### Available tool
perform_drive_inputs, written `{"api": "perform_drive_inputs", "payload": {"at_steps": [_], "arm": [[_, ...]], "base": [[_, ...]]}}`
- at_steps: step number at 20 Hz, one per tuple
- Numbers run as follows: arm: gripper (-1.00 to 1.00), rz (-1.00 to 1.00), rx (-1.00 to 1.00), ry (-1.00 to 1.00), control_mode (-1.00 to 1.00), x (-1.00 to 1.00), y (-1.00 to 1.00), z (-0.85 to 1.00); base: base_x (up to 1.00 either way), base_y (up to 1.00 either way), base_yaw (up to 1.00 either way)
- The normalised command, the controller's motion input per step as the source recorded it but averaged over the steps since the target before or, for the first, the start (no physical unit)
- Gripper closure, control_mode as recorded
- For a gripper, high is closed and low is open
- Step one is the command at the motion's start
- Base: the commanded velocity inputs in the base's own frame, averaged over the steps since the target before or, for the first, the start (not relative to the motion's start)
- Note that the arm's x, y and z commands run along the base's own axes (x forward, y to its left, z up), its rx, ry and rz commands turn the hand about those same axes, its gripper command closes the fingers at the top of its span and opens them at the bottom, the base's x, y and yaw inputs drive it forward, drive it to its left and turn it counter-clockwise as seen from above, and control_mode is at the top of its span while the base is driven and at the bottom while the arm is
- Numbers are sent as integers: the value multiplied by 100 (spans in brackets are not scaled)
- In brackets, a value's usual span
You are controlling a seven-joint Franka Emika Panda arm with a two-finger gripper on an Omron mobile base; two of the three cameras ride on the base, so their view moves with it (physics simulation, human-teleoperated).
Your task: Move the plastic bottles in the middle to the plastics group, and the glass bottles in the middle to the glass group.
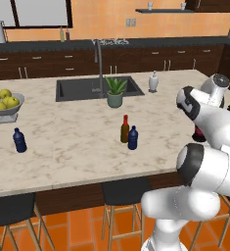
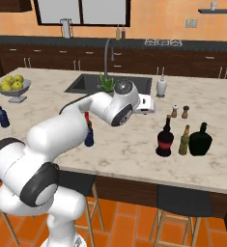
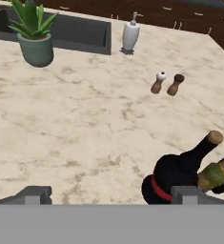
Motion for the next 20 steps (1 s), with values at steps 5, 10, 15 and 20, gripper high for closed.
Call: {"api": "perform_drive_inputs", "payload": {"at_steps": [5,10,15,20], "arm": [[-100,2,0,16,-100,2,100,-8],[-100,1,1,7,-100,0,97,-1],[-100,1,1,0,-100,0,89,-2],[-100,0,10,-4,-100,-1,59,-4]], "base": [[0,0,0],[0,0,0],[0,0,0],[0,0,0]]}}
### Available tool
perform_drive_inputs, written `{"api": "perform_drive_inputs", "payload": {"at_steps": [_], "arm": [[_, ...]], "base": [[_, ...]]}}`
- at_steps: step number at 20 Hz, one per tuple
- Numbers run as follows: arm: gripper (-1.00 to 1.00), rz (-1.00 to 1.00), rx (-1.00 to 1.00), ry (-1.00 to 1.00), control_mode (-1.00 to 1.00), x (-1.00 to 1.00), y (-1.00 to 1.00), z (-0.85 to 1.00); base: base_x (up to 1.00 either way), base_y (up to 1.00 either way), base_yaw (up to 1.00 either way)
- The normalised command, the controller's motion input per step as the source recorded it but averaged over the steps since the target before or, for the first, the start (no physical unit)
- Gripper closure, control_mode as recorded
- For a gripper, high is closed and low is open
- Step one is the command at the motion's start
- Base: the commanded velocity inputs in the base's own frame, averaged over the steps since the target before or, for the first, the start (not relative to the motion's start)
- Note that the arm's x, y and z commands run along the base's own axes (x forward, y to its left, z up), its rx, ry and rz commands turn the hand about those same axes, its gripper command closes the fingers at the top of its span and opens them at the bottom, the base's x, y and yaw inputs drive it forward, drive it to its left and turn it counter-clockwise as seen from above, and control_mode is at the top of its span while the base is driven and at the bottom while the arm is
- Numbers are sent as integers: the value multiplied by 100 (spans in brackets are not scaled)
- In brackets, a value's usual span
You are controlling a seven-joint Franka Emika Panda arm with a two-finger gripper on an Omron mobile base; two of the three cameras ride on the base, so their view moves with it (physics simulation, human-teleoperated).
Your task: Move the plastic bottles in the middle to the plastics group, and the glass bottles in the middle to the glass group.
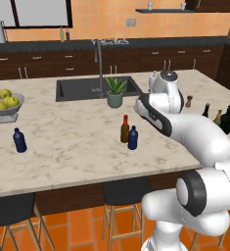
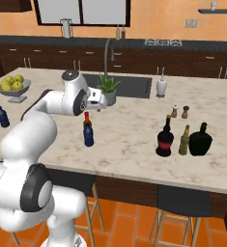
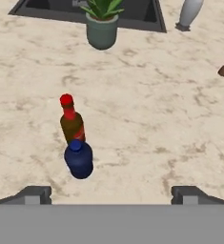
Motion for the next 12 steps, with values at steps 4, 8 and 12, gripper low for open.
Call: {"api": "perform_drive_inputs", "payload": {"at_steps": [4,8,12], "arm": [[-100,-1,19,-1,-100,-3,32,0],[-100,2,4,-1,-100,-28,23,-5],[-100,8,1,-7,-100,-37,30,-6]], "base": [[0,0,0],[0,0,0],[0,0,0]]}}
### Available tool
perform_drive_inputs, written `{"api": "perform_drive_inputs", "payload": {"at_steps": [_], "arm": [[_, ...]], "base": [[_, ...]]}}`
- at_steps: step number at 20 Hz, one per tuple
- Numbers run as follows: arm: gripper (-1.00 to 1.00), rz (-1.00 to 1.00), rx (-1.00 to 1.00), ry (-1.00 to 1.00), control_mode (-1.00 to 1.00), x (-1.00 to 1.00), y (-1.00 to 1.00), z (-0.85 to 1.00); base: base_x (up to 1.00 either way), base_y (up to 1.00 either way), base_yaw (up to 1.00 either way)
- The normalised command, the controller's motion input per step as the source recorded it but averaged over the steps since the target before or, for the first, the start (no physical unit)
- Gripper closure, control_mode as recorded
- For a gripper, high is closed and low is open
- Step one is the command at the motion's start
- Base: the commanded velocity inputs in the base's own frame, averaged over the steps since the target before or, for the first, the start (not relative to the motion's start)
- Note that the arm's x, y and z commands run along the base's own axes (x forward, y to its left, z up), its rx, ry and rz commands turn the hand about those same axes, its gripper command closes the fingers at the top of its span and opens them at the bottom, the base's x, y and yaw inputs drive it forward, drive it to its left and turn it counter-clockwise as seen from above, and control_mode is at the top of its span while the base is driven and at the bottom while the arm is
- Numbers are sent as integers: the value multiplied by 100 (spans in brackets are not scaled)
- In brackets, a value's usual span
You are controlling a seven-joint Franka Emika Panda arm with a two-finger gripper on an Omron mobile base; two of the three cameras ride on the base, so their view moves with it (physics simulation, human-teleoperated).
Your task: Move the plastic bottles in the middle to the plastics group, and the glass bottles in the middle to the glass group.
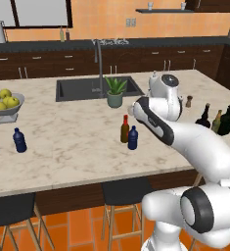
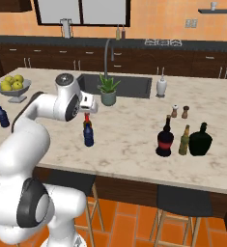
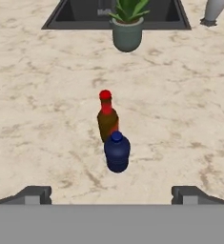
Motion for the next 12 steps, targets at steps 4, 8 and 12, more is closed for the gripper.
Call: {"api": "perform_drive_inputs", "payload": {"at_steps": [4,8,12], "arm": [[-100,5,-2,0,-100,-25,13,-1],[-100,0,-15,0,-100,0,6,-6],[-100,0,-10,1,-100,2,0,-23]], "base": [[0,0,0],[0,0,0],[0,0,0]]}}
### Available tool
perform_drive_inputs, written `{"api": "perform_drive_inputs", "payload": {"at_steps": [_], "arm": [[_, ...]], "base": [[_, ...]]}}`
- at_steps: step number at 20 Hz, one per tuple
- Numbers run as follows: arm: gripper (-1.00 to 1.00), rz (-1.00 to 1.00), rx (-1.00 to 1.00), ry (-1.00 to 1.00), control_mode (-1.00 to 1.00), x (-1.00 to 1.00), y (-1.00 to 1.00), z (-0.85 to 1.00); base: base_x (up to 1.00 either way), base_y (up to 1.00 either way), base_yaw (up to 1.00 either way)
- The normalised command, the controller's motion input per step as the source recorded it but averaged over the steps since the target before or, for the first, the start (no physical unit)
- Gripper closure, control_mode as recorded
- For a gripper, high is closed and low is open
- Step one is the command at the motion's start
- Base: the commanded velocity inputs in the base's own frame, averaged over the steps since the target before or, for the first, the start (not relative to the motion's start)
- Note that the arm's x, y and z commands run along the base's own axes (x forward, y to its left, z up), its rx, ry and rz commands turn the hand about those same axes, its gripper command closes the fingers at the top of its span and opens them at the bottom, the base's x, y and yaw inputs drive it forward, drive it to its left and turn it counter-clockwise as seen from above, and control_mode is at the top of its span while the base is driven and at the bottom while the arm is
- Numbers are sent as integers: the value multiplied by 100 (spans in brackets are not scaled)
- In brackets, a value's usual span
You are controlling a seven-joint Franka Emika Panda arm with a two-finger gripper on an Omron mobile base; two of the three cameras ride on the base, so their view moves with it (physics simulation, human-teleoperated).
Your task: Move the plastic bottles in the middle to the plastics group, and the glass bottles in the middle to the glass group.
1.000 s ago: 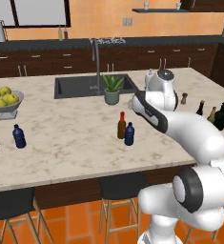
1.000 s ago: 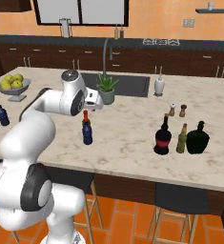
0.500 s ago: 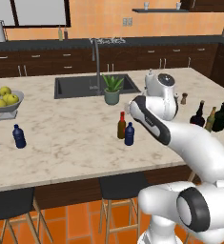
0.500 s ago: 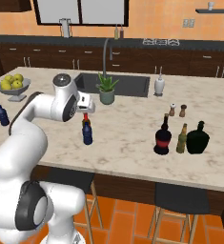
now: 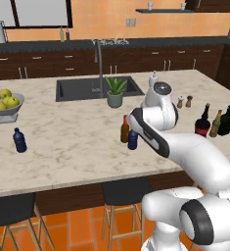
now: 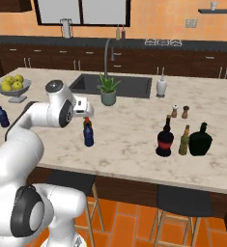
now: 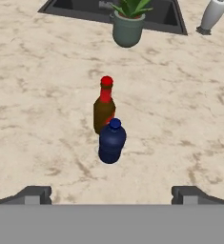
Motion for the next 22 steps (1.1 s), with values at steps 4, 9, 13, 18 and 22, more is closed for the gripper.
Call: {"api": "perform_drive_inputs", "payload": {"at_steps": [4,9,13,18,22], "arm": [[-100,0,0,0,-100,8,-3,-13],[-100,0,0,0,-100,10,0,-9],[-100,0,0,-5,-100,5,0,-16],[-100,0,-1,-1,-100,3,9,-8],[-100,0,0,-1,-100,-1,-3,-21]], "base": [[0,0,0],[0,0,0],[0,0,0],[0,0,0],[0,0,0]]}}
